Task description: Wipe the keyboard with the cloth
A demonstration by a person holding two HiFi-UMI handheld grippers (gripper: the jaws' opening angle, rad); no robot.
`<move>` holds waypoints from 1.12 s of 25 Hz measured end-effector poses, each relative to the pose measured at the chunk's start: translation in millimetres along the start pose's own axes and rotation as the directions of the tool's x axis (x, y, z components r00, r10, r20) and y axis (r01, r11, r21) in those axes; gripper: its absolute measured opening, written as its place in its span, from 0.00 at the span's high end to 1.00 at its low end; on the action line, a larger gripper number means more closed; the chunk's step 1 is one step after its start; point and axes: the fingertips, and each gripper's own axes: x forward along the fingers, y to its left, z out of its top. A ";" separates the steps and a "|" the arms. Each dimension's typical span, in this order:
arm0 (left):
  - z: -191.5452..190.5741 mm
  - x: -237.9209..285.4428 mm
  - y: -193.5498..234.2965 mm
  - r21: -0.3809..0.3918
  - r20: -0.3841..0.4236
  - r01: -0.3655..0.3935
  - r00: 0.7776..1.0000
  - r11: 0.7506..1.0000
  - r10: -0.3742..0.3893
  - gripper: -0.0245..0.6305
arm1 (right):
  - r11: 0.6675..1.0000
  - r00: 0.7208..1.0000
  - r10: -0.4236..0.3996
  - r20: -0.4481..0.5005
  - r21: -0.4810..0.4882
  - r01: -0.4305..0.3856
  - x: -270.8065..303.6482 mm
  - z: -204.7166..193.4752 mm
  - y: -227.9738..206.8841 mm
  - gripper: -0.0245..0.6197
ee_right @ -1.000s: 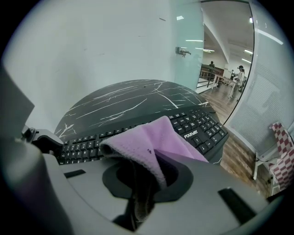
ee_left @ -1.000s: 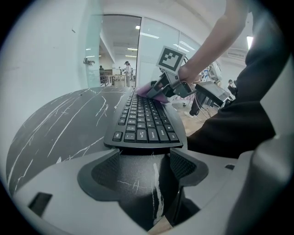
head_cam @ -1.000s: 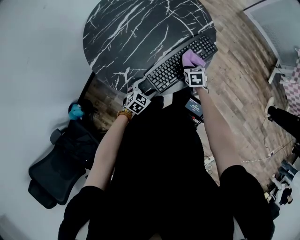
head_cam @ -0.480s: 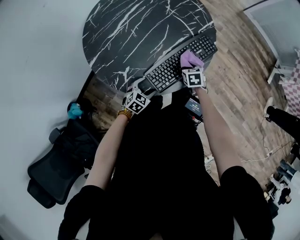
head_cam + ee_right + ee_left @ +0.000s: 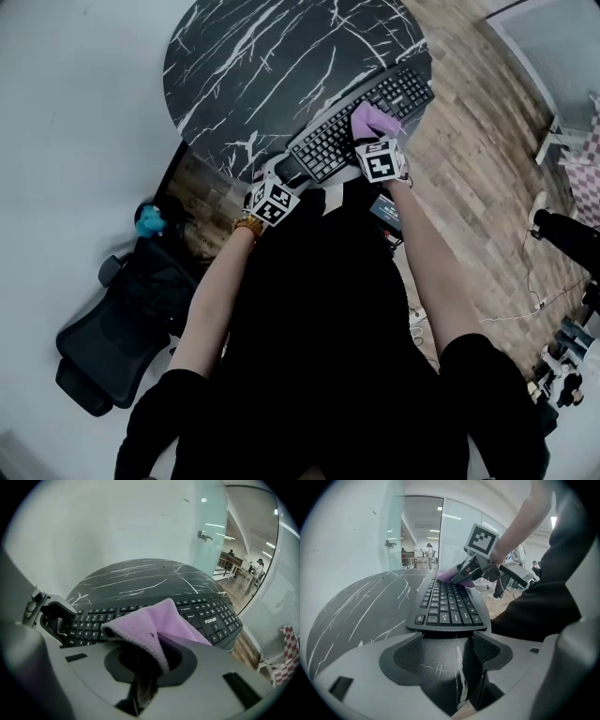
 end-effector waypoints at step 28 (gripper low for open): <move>0.5 0.3 0.3 -0.004 -0.005 -0.002 1.000 1.000 0.002 0.46 | 0.952 0.983 0.181 -0.015 -0.248 -0.178 -7.5 -7.7 42.8 0.87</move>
